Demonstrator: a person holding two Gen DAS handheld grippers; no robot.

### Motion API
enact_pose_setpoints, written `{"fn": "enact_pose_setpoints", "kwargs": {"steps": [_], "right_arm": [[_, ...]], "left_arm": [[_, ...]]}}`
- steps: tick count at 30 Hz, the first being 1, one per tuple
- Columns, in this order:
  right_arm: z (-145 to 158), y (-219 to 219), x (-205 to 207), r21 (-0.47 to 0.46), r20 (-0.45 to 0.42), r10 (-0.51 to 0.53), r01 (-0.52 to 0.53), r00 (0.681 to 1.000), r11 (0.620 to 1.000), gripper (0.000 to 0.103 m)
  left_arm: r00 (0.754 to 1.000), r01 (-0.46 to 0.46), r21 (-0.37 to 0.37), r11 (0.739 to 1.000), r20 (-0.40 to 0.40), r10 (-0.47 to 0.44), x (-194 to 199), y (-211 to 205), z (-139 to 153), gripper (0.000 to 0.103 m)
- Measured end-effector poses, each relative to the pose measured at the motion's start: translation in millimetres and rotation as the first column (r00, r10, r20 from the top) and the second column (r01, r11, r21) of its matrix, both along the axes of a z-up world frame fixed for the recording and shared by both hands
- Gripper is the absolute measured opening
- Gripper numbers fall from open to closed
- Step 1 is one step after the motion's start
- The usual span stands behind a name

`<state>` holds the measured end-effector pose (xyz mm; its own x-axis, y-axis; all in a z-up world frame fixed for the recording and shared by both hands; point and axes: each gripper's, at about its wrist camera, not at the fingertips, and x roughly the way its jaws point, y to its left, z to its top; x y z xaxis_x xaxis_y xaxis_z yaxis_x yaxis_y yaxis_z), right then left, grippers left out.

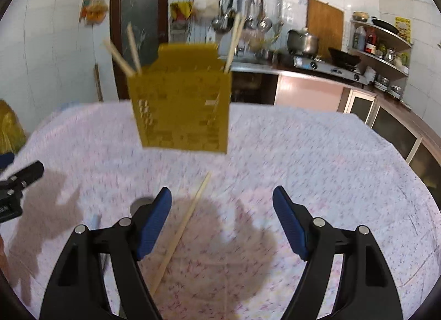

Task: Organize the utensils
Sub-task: 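Move both grippers back down to the remaining utensils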

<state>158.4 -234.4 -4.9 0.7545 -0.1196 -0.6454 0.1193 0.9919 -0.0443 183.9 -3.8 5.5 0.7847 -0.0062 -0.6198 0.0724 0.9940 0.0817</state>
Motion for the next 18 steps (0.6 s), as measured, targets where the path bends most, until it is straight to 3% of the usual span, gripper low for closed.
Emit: {"fn": "enact_pose_setpoints", "kwargs": {"steps": [12,15,17,18], "right_arm": [[-38.2,3.4,56.5,0.037,-0.195,-0.078,0.087,0.978,0.996,0.074],[-43.1,3.0,68.1,0.067,-0.218,-0.086,0.103,0.972,0.992,0.06],[-41.7,4.2,70.5,0.094,-0.221,-0.073,0.095,0.973,0.991,0.039],[-41.0,5.1,70.3,0.095,-0.223,-0.065,0.088,0.973,0.992,0.034]], "left_arm": [[0.994,0.008,0.01,1.0,-0.112,-0.007,13.9,-11.0,-43.7,0.098],[0.991,0.01,0.009,1.0,-0.135,-0.009,15.9,-12.0,-49.7,0.098],[0.988,0.011,0.002,1.0,-0.154,-0.011,17.5,-12.2,-51.2,0.098],[0.987,0.011,-0.002,1.0,-0.162,-0.011,18.2,-12.6,-51.3,0.098]]}}
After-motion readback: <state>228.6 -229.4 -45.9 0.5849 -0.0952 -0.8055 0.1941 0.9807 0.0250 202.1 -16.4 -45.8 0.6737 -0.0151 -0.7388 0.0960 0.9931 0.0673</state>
